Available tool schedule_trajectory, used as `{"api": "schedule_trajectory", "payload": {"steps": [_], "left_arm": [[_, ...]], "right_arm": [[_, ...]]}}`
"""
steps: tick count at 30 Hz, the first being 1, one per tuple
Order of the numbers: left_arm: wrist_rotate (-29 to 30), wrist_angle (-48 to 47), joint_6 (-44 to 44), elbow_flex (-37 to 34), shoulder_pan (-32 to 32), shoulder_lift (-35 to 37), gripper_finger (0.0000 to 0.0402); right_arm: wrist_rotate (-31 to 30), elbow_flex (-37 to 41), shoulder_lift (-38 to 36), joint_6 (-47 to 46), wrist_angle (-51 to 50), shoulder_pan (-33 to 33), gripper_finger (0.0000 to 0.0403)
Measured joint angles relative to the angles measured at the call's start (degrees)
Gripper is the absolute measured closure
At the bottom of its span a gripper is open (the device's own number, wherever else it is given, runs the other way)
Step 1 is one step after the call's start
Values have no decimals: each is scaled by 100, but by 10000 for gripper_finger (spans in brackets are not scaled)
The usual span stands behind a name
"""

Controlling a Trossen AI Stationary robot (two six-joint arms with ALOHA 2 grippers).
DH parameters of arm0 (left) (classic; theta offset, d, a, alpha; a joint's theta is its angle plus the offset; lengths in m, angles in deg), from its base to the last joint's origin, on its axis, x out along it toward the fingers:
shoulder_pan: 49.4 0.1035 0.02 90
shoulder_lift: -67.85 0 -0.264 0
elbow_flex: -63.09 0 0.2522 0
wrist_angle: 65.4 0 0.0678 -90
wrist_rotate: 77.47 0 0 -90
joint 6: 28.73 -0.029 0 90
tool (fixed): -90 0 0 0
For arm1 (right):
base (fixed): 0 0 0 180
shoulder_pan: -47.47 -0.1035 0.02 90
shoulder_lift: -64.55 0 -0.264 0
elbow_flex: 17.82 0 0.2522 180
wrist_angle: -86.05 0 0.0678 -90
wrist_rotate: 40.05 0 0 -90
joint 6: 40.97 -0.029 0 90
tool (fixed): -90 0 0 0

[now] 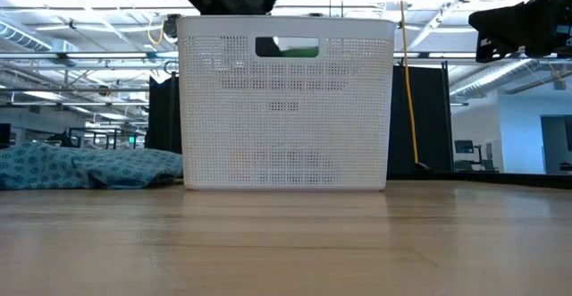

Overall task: Pick & place medical supplies in basket/bin
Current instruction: Put the rolled green bandage into the white container

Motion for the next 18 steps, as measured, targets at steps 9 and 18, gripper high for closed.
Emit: {"api": "schedule_trajectory", "payload": {"steps": [9,18], "left_arm": [[-235,355,-46,-52,223,-46,339],[-196,124,-151,85,704,74,339]], "right_arm": [[2,0,0,-25,6,0,403],[4,-1,2,5,10,2,403]]}}
